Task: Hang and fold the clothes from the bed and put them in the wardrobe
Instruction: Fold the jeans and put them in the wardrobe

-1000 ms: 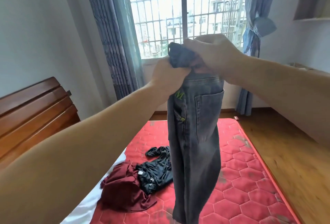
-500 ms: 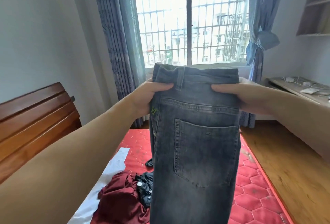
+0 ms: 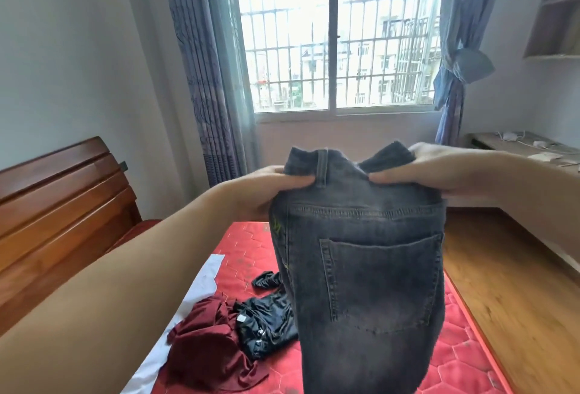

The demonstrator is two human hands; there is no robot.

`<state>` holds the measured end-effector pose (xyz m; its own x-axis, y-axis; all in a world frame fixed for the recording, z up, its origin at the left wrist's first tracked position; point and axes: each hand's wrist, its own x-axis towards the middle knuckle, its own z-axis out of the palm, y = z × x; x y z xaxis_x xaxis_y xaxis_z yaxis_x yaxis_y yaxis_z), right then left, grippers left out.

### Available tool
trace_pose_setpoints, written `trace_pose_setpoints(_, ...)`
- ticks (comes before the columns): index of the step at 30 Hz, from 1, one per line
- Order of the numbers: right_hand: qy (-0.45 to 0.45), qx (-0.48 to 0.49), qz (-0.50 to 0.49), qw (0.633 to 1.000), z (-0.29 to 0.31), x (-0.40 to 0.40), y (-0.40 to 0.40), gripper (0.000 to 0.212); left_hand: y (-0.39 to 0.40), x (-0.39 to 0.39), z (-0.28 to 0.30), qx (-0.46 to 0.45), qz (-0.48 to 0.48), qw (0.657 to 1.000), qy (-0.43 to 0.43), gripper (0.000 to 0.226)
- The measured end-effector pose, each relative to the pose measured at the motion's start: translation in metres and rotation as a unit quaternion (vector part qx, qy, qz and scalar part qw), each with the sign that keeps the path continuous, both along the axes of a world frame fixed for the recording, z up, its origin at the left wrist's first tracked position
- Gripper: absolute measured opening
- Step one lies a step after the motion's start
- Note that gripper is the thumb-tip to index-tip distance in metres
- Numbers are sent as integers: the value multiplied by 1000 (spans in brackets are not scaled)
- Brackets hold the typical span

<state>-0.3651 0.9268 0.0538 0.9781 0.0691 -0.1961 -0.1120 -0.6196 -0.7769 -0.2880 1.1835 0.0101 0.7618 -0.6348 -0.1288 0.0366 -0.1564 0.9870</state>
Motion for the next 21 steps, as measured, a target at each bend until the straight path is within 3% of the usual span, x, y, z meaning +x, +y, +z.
trace_pose_setpoints(2, 110, 11, 39, 993, -18, 5, -13, 43, -4, 9, -14, 86, -74, 993, 5, 20)
trace_pose_setpoints(5, 205, -129, 73, 967, -45, 20, -27, 29, -22, 26, -37, 249, -87, 959, -100, 16)
trace_pose_setpoints(7, 200, -245, 50, 947, -62, 34, -33, 16, -40, 41, -58, 331, -47, 916, -222, 18)
trace_pose_setpoints(9, 131, -279, -30, 951, -82, 51, -38, 16, -56, 61, -81, 365, 52, 881, -297, 14)
trace_pose_setpoints(10, 79, -235, -81, 965, -91, 64, -42, 16, -64, 71, -88, 353, 110, 878, -303, 12)
trace_pose_setpoints(12, -9, -45, -183, 982, -95, 88, -42, 13, -83, 90, -81, 252, 208, 912, -247, 7)
trace_pose_setpoints(14, -84, 103, -235, 963, -77, 112, -43, 13, -101, 105, -48, 111, 261, 939, -195, 18)
trace_pose_setpoints(17, -230, 140, -239, 933, -24, 137, -54, 16, -116, 131, 18, 3, 277, 935, -221, 34)
trace_pose_setpoints(21, -419, 167, -222, 865, 47, 146, -62, 18, -121, 146, 101, -96, 290, 900, -311, 33)
